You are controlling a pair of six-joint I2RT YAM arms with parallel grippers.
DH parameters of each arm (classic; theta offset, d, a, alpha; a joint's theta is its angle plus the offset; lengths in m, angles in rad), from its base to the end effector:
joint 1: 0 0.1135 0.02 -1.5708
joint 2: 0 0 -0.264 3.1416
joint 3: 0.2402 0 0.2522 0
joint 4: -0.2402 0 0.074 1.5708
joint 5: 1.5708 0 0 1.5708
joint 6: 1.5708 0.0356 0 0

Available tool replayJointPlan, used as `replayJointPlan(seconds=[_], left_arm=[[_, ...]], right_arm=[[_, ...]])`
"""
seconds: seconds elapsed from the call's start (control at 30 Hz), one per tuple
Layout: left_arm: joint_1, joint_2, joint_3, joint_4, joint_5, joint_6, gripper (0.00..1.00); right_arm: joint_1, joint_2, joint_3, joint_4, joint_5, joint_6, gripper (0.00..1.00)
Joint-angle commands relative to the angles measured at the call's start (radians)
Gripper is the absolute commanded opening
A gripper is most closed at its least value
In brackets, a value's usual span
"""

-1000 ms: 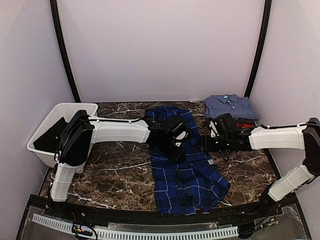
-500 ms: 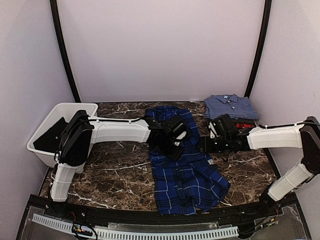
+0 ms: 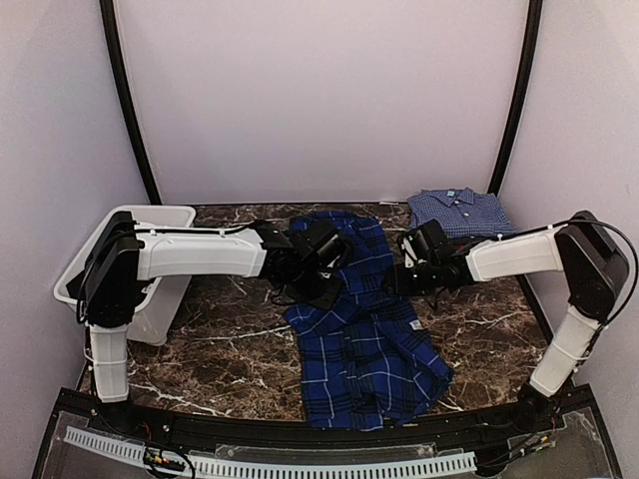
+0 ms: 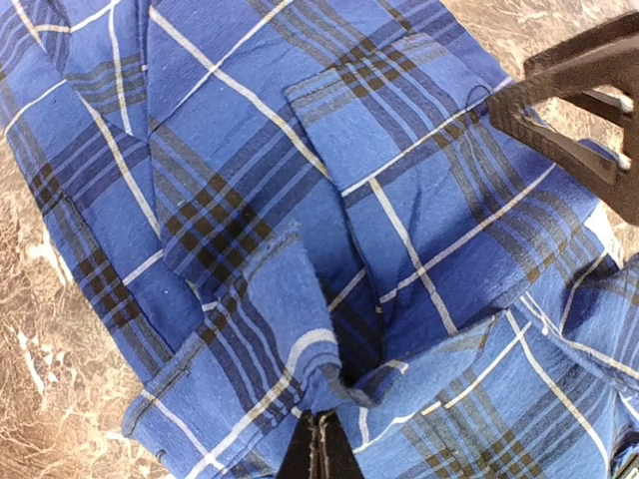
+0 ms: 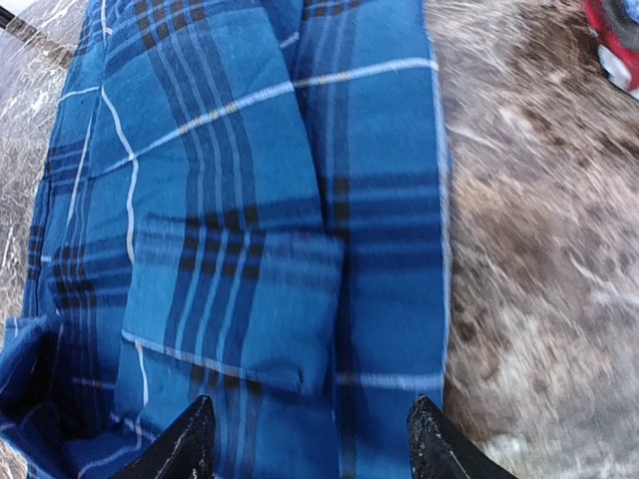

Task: Fold and stack the long sleeve shirts
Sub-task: Flatten out the crumpled shirt at the center of the board.

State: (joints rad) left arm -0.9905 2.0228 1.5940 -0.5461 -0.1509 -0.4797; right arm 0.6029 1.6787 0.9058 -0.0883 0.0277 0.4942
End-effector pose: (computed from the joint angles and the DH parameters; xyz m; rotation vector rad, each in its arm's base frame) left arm 0.2481 -0.3687 0.2133 0.5927 2.5064 -0.3859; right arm 0.2782 0.1903 0.1647 -0.1222 2.4820 0.4507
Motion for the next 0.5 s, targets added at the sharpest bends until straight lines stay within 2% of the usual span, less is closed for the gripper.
replayJointPlan(seconds=[0.0, 0.27, 0.37, 0.47], left_arm=[[0.005, -0.044, -0.043, 0.02, 0.003, -0.032, 0.0], [0.006, -0.026, -0.043, 0.053, 0.032, -0.025, 0.0], [0.007, -0.019, -0.043, 0.063, 0.04, -0.026, 0.0], [0.007, -0.014, -0.042, 0.066, 0.042, -0.028, 0.0]], right_arm=[[-0.013, 0.064, 0.066, 0.05, -0.051, -0.025, 0.62], [-0.014, 0.153, 0.113, 0.081, -0.135, -0.013, 0.56], [-0.014, 0.162, 0.117, 0.084, -0.16, -0.003, 0.5], [-0.014, 0.163, 0.129, 0.084, -0.168, 0.001, 0.38]])
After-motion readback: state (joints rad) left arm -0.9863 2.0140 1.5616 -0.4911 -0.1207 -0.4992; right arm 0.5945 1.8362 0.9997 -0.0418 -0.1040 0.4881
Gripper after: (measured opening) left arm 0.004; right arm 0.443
